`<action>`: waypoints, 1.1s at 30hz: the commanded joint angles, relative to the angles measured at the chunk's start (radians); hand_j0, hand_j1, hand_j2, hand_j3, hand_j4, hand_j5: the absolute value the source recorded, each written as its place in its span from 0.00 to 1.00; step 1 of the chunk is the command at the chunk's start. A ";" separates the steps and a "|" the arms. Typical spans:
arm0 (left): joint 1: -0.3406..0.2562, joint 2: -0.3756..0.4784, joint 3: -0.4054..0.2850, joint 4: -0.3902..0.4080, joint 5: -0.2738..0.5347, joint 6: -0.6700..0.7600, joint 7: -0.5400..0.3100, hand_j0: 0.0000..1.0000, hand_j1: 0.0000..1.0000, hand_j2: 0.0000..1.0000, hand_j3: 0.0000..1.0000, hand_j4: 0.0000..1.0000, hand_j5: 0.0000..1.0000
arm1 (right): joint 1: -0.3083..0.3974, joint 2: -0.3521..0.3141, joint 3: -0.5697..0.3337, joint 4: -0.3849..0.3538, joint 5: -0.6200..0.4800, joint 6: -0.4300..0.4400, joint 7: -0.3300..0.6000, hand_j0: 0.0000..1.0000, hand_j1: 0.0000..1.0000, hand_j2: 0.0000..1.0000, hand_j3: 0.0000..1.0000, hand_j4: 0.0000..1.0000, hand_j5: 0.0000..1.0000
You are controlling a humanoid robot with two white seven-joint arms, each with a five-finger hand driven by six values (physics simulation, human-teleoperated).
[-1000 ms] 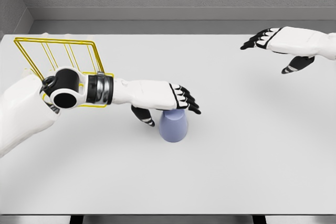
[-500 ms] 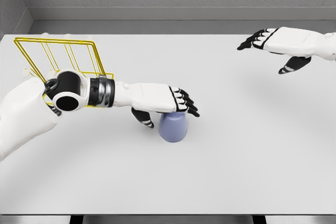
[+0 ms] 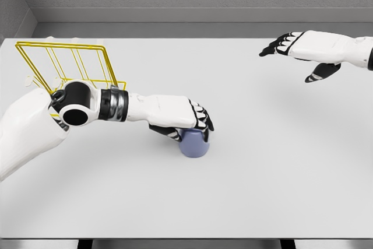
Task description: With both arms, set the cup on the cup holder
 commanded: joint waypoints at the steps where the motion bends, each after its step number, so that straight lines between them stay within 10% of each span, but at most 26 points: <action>1: 0.000 0.001 -0.001 -0.001 0.000 -0.001 -0.001 0.51 0.51 0.51 0.51 0.51 0.51 | 0.000 -0.002 -0.001 -0.001 -0.005 0.002 0.000 1.00 1.00 1.00 1.00 1.00 1.00; 20: -0.008 0.110 0.021 -0.136 0.057 0.006 0.000 0.50 0.50 0.50 0.50 0.50 0.50 | 0.000 0.000 -0.003 -0.003 -0.005 0.000 0.000 1.00 1.00 1.00 1.00 1.00 1.00; 33: -0.127 0.267 0.047 -0.201 0.199 0.001 0.000 0.49 0.49 0.49 0.49 0.49 0.49 | 0.000 0.000 -0.003 -0.001 -0.005 0.000 0.000 1.00 1.00 1.00 1.00 1.00 1.00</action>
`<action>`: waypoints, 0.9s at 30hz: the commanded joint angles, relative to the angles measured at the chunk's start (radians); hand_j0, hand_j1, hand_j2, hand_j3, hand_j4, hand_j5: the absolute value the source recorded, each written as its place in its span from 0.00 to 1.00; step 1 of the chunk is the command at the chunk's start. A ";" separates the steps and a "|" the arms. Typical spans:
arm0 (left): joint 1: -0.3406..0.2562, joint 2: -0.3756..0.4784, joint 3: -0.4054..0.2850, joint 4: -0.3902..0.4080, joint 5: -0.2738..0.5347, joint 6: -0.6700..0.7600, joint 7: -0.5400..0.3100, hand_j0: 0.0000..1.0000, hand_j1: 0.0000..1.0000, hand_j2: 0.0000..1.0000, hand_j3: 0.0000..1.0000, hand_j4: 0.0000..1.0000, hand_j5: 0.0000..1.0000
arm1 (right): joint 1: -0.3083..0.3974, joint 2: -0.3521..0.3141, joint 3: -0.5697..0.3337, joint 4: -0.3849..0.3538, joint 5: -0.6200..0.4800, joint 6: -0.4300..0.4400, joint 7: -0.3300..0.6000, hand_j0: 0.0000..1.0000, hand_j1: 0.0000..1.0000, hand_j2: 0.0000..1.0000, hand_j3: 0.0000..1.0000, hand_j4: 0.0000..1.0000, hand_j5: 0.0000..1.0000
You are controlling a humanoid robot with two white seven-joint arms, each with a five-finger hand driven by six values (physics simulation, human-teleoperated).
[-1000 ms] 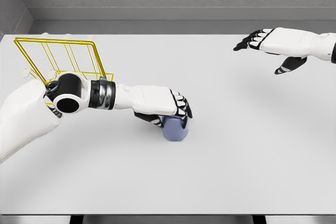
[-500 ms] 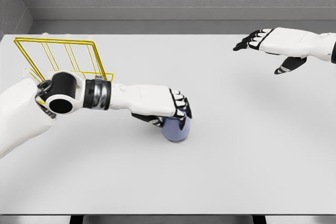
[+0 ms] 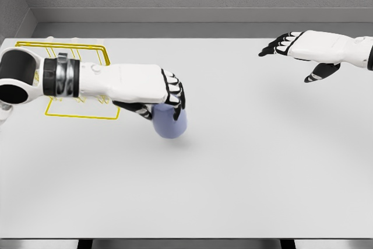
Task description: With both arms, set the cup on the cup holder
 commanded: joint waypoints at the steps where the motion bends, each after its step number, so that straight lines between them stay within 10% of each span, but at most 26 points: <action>1: -0.003 0.028 0.010 -0.011 0.042 0.001 0.001 0.49 0.49 0.49 0.49 0.49 0.49 | 0.000 -0.001 -0.001 0.001 -0.005 0.002 0.000 1.00 1.00 1.00 1.00 1.00 1.00; 27: -0.117 0.107 0.024 -0.013 0.132 -0.017 0.001 0.49 0.49 0.49 0.49 0.49 0.49 | 0.000 -0.001 -0.001 0.000 -0.005 0.002 0.000 1.00 1.00 1.00 1.00 1.00 1.00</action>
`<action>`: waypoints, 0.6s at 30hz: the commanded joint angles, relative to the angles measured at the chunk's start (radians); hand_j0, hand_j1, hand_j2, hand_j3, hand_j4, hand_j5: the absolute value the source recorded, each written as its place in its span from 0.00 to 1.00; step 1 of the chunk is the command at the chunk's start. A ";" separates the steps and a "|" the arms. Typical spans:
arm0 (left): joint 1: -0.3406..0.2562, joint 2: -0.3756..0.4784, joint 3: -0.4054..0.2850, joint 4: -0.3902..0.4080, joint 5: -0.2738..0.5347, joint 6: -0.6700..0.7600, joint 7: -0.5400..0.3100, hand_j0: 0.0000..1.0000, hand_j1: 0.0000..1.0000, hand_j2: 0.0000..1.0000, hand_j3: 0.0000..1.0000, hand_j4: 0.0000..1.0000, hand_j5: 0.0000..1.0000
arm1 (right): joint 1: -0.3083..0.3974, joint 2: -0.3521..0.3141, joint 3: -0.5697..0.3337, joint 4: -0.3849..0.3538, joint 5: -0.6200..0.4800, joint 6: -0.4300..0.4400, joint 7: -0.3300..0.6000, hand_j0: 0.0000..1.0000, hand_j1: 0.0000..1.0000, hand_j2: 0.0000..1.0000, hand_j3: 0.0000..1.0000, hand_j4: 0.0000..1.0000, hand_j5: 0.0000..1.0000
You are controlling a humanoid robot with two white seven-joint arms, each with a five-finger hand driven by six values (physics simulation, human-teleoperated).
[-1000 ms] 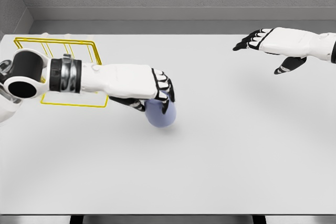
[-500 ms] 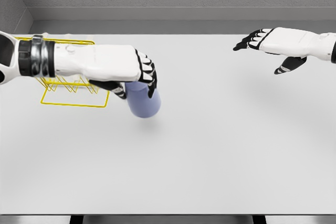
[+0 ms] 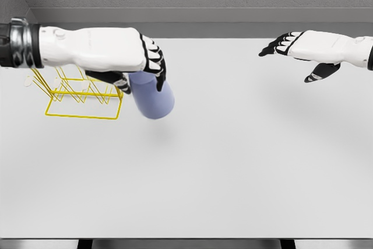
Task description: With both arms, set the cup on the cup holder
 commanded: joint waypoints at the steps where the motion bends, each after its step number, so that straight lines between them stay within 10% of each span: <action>1: -0.002 0.020 0.001 0.000 0.027 -0.004 0.001 0.49 0.49 0.49 0.49 0.49 0.49 | 0.000 -0.001 -0.001 -0.001 -0.005 0.002 0.000 1.00 1.00 1.00 1.00 1.00 1.00; 18: -0.037 0.108 0.026 0.000 0.070 -0.024 0.001 0.49 0.49 0.49 0.49 0.49 0.49 | 0.000 -0.001 -0.001 -0.001 -0.005 0.002 0.000 1.00 1.00 1.00 1.00 1.00 1.00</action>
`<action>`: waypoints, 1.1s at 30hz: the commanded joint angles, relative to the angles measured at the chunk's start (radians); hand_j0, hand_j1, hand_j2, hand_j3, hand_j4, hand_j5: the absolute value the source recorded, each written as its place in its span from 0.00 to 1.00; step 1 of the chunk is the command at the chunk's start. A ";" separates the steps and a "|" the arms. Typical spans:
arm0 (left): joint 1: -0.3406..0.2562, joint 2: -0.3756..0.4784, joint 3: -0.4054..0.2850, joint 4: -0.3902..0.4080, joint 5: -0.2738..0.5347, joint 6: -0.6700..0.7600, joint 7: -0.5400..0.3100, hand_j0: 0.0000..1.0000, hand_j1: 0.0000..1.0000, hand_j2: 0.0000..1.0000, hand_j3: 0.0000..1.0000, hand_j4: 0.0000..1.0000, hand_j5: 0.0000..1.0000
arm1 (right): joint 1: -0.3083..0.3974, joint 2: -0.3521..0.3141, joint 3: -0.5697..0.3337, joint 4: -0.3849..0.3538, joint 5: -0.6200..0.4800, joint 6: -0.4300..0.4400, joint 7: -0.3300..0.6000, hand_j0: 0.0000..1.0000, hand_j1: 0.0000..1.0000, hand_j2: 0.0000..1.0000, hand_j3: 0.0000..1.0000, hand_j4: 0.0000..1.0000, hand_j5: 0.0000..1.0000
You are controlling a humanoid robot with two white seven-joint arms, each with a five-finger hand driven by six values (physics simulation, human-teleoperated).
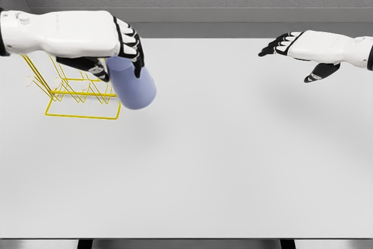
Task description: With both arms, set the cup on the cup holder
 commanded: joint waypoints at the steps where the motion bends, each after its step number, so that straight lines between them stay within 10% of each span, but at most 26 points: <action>1: -0.002 0.015 0.005 0.000 0.016 0.003 0.001 0.49 0.49 0.49 0.49 0.49 0.49 | 0.000 -0.001 -0.001 0.000 -0.005 0.002 0.000 1.00 1.00 1.00 1.00 1.00 1.00; 33: -0.051 0.133 0.039 0.011 0.057 0.004 -0.005 0.49 0.49 0.49 0.49 0.49 0.49 | 0.000 0.025 -0.001 0.009 -0.005 0.003 0.000 1.00 1.00 1.00 1.00 1.00 1.00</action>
